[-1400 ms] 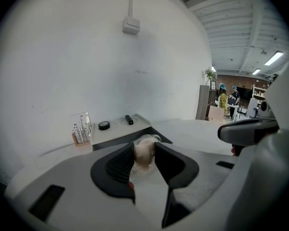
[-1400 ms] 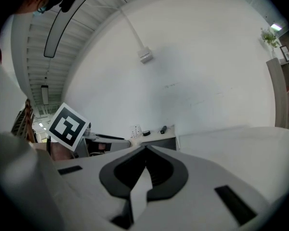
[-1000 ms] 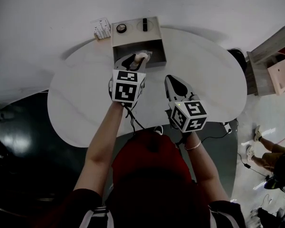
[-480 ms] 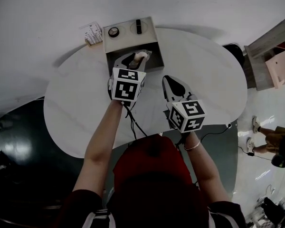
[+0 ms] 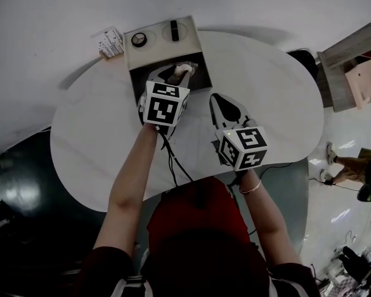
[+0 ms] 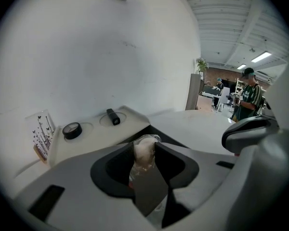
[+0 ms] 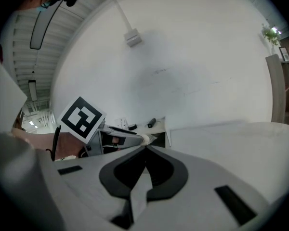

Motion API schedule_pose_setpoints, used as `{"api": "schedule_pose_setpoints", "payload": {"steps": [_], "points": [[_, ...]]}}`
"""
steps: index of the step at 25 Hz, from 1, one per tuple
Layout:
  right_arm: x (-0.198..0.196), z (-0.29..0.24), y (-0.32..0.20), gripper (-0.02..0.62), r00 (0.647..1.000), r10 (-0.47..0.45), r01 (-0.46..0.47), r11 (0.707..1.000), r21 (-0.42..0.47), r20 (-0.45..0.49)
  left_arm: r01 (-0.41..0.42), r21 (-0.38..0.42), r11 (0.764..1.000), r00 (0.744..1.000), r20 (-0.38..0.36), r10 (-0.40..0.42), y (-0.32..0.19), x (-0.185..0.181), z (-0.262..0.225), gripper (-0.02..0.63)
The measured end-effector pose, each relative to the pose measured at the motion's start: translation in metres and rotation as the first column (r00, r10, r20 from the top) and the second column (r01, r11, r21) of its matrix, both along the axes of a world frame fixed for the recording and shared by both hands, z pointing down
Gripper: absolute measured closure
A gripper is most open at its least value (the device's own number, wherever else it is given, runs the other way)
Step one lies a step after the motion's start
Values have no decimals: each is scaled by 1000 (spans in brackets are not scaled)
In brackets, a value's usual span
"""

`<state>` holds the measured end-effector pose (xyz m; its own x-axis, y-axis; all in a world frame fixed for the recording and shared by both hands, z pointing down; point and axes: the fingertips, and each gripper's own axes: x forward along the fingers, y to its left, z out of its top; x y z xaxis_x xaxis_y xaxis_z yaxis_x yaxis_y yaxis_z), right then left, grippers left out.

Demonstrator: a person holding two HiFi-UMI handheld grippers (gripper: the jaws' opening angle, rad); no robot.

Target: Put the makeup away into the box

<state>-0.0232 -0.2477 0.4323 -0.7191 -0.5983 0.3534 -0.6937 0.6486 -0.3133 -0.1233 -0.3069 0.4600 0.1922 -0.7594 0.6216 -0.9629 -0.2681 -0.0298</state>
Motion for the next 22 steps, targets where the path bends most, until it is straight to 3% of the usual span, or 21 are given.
{"api": "schedule_pose_setpoints", "payload": {"steps": [10, 22], "points": [[-7, 14, -7, 580, 1000, 4, -4, 1000, -23, -13, -8, -54, 999, 1000, -13, 7, -14, -2, 26, 454], [-8, 23, -14, 580, 1000, 6, -6, 999, -43, -17, -23, -131, 991, 999, 24, 26, -23, 1, 42, 454]]}}
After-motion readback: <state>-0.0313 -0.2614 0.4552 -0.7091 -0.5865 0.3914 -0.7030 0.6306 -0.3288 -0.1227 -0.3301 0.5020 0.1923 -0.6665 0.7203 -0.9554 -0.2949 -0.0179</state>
